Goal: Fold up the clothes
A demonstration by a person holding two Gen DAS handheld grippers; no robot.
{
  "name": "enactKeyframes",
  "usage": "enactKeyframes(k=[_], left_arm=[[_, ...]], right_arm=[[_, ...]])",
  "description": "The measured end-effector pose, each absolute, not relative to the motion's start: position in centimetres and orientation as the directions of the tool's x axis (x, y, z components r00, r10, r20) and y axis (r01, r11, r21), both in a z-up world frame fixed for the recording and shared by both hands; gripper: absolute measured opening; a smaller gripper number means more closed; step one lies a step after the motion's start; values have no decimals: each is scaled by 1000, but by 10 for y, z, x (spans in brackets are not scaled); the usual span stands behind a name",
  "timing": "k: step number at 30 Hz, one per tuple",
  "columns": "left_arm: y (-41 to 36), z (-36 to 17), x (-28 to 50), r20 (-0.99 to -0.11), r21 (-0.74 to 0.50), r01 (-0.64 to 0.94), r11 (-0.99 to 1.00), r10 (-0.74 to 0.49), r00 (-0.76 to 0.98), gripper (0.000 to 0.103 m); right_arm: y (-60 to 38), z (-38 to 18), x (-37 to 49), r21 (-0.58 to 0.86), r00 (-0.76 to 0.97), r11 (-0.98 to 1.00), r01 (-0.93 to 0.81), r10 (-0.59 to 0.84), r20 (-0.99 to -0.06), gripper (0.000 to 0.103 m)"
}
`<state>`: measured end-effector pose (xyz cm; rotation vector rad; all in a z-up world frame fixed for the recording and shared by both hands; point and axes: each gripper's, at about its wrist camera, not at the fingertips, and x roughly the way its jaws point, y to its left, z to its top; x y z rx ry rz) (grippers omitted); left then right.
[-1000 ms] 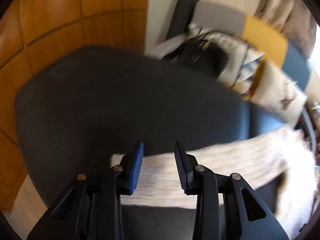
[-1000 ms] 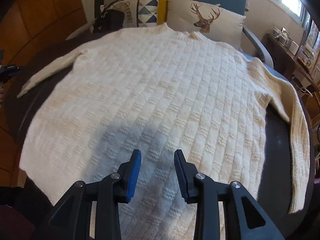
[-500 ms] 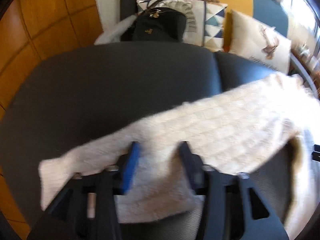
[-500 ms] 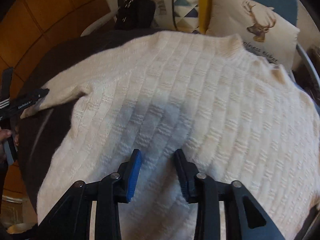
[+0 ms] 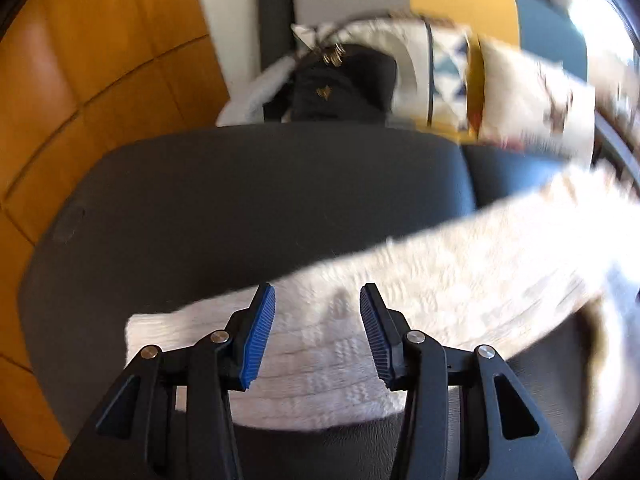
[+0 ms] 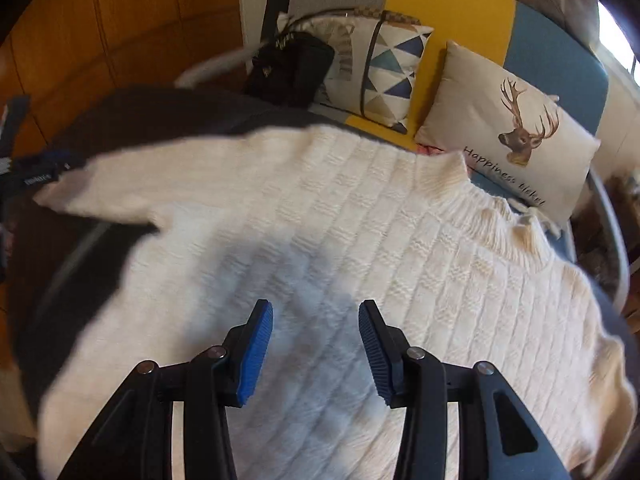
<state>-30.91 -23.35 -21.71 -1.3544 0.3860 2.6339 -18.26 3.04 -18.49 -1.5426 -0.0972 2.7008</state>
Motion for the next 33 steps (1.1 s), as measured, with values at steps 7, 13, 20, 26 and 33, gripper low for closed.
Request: enactKeyframes(k=[7, 13, 20, 26, 33], left_arm=[[-238, -220, -357, -821, 97, -182, -979, 24, -571, 48], [-288, -178, -345, -761, -19, -119, -993, 91, -642, 46], [-361, -221, -390, -857, 47, 72, -996, -77, -509, 46], [-384, -241, -403, -840, 116, 128, -985, -166, -516, 65], [-401, -215, -385, -793, 105, 227, -968, -219, -568, 49]], right_arm=[[45, -198, -194, -13, -498, -999, -35, 29, -866, 51], [29, -171, -197, 15, -565, -1000, 16, -22, -825, 51], [-3, -172, -277, 36, -547, -998, 59, -62, -835, 51], [-48, -201, -336, 35, -466, -992, 123, -89, -880, 56], [-21, -174, -315, 70, -543, -996, 53, -88, -835, 53]])
